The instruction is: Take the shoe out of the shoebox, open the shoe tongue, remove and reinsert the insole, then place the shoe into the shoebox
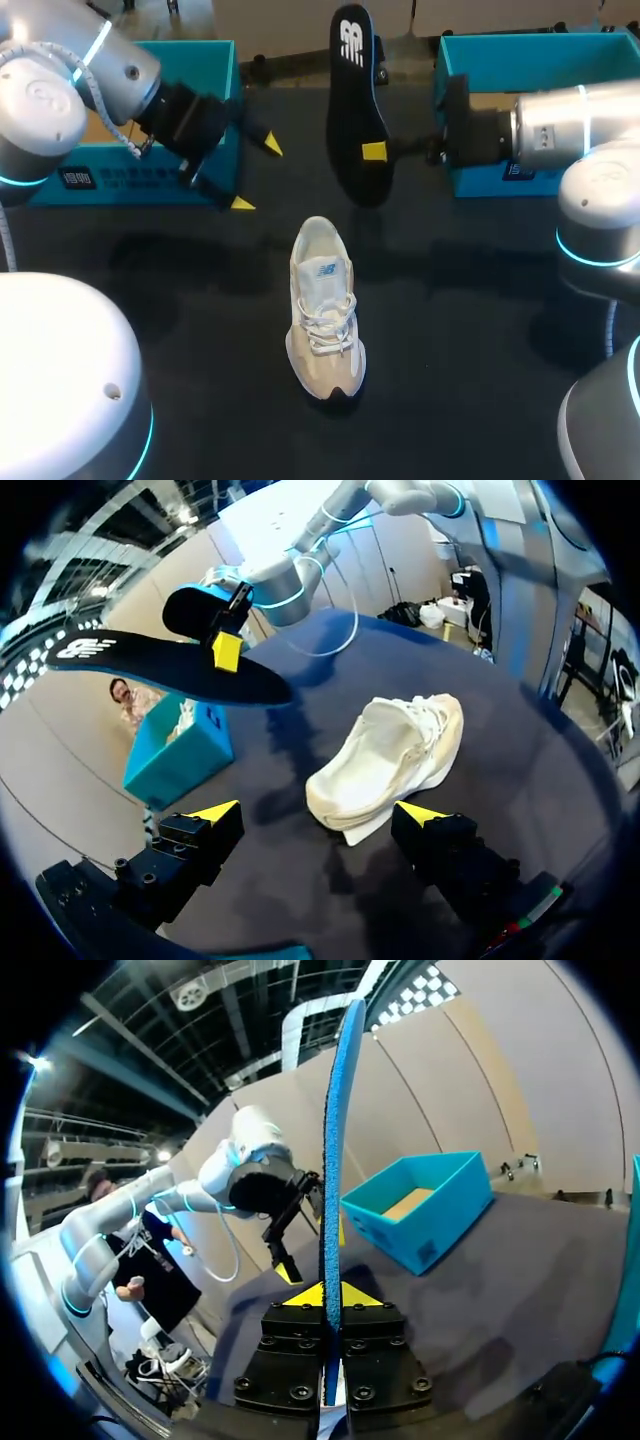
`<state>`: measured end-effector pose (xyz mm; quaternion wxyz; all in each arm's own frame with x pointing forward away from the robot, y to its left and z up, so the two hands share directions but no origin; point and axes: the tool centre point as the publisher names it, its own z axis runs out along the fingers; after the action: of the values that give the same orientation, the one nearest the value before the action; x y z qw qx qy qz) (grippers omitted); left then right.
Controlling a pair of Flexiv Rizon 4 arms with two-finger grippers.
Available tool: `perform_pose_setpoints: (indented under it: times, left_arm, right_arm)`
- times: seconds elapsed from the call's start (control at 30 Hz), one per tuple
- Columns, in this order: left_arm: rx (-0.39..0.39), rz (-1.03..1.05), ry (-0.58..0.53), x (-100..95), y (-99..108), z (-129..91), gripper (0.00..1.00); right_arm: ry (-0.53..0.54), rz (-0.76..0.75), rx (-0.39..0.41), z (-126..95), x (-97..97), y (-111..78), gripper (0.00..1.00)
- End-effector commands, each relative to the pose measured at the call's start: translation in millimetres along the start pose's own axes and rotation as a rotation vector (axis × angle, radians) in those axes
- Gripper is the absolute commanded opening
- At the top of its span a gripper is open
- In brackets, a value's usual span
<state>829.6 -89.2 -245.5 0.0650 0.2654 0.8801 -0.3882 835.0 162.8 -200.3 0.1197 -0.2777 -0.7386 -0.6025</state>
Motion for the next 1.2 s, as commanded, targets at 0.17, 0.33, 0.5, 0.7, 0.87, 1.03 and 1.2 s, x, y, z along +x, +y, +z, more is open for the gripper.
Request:
perform_pose_setpoints:
  times: [0.17, 0.33, 0.5, 0.7, 0.87, 1.03, 1.2]
  left_arm:
    - [-0.037, -0.089, -0.030, 19.6, 9, 11, 1.00]
    - [-0.049, -0.087, -0.029, 20.7, 13, 12, 1.00]
    - [-0.049, -0.087, -0.029, 20.7, 13, 12, 1.00]
    - [-0.049, -0.087, -0.029, 20.7, 13, 12, 1.00]
    - [-0.062, -0.137, 0.006, 22.0, 12, 12, 1.00]
    - [-0.088, -0.222, 0.013, 24.3, 19, 14, 1.00]
    - [-0.096, -0.332, 0.019, 27.8, 32, 21, 1.00]
  right_arm:
    - [0.010, 0.007, 0.000, 8, -1.1, -5.1, 0.00]
    - [0.013, 0.009, 0.004, 8, 0.5, -5.2, 0.00]
    - [0.026, 0.008, 0.015, 10, 3.2, -5.0, 0.00]
    - [0.052, 0.014, -0.012, 11, 0.5, -8.4, 0.00]
    - [0.045, 0.014, -0.013, 13, 0.0, -13.9, 0.00]
    - [0.044, 0.016, -0.004, 22, 0.9, -20.3, 0.00]
    - [0.040, -0.007, -0.016, 25, 2.3, -25.0, 0.00]
